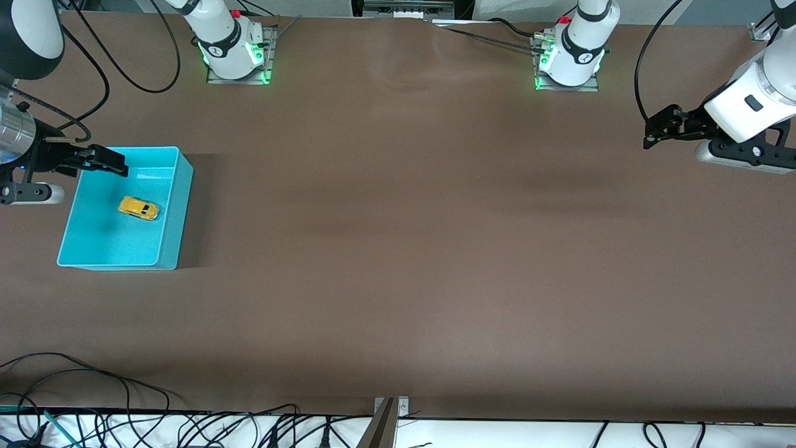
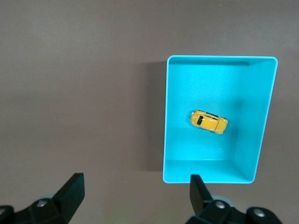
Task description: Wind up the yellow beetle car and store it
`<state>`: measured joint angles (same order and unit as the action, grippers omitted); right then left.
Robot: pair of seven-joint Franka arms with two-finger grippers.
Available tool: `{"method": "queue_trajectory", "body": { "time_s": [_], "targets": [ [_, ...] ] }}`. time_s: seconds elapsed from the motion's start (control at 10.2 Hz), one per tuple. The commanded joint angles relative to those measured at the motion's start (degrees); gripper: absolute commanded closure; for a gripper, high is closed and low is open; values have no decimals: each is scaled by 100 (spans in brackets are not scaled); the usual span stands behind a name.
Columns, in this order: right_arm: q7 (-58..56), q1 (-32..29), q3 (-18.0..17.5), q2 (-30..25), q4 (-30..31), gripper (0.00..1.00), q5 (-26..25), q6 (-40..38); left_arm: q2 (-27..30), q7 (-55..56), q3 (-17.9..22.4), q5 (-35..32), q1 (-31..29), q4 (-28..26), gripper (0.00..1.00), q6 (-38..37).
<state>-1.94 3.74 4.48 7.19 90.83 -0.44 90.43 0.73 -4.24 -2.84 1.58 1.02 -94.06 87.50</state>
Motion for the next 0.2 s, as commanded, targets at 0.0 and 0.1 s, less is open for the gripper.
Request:
{"method": "queue_trajectory", "body": {
  "time_s": [0.0, 0.1],
  "targets": [
    [97, -84, -97, -139, 154, 0, -62, 63, -21, 89, 3, -114, 47, 116, 0, -111],
    [106, -84, -97, -130, 154, 0, -44, 72, -21, 90, 3, -114, 47, 116, 0, -111]
  ]
}}
